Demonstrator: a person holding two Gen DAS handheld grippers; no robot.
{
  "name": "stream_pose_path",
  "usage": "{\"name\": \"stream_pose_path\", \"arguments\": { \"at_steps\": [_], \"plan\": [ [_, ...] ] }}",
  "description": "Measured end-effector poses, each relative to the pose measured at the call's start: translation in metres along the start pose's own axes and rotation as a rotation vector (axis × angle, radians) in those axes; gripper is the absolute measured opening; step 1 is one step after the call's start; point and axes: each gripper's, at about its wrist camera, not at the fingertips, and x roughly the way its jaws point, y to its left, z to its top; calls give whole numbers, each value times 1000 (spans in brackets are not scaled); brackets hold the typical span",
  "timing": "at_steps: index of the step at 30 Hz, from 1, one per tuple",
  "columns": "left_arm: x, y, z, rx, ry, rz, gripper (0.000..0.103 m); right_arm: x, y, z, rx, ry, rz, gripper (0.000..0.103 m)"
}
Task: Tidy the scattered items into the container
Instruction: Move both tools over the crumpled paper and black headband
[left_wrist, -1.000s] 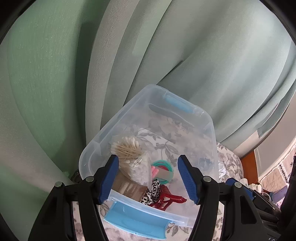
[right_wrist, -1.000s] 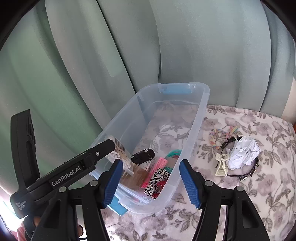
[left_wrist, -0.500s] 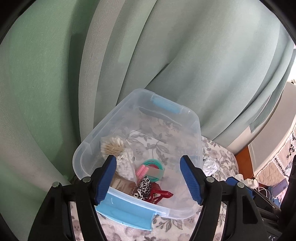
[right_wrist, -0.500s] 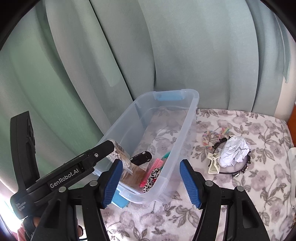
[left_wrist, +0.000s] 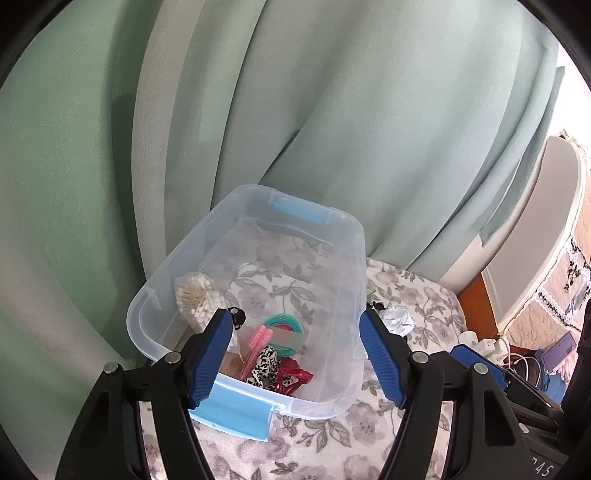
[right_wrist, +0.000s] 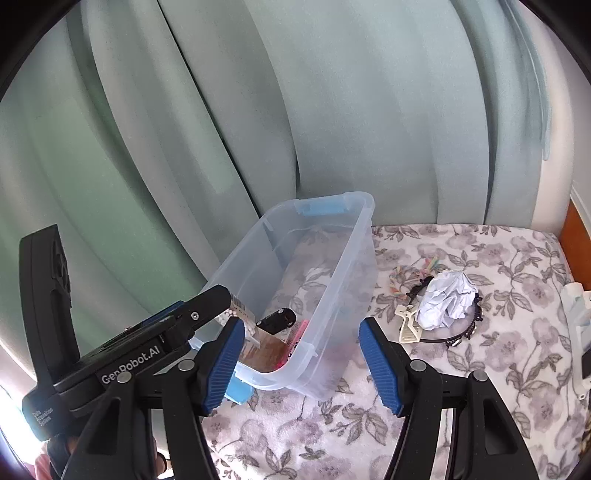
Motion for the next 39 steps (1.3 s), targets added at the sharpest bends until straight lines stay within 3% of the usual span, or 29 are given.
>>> {"name": "stream_pose_path", "arguments": {
  "at_steps": [21, 39],
  "plan": [
    [7, -97, -25, 185, 52, -18, 72, -53, -87, -19, 185, -98, -49, 70],
    [53, -142, -54, 292, 172, 3, 72, -42, -161, -46, 350, -26, -94, 70]
  ]
}}
